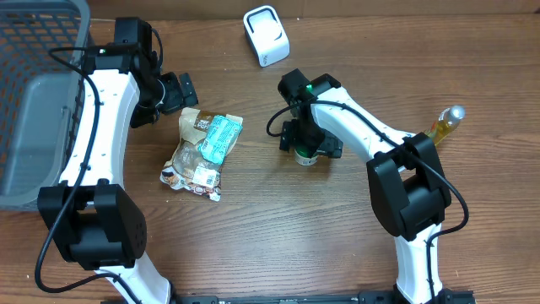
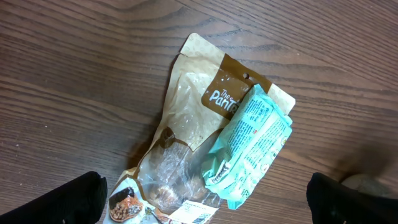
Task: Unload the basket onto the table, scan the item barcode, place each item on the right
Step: 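Lower the right gripper around the jar and close on it, then lift the jar and tilt it sideways with the right gripper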
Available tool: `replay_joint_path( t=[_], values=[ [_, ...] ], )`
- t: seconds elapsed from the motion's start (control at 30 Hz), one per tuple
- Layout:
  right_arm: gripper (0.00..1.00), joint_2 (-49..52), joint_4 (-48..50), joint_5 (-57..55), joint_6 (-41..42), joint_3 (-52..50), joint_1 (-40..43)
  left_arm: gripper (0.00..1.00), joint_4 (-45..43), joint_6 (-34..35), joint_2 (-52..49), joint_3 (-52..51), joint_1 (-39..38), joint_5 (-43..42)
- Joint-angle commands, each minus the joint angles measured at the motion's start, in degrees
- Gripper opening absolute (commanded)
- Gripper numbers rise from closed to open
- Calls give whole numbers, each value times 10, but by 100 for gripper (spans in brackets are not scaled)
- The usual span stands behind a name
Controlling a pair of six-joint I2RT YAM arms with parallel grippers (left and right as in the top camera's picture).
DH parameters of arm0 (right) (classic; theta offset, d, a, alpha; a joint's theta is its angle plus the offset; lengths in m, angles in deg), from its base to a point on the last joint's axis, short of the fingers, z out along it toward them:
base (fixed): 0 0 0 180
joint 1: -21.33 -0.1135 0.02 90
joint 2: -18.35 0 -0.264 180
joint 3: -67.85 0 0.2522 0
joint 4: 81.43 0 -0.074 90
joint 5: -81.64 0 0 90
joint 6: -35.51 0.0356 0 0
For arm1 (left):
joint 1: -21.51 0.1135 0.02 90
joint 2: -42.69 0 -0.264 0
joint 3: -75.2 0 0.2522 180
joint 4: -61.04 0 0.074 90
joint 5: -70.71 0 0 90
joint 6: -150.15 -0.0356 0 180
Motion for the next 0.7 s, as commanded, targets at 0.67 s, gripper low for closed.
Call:
replay_joint_path(
  t=[0.67],
  values=[
    [98, 0, -20, 9, 0, 28, 6, 100, 0, -9, -2, -7, -1, 3]
  ],
)
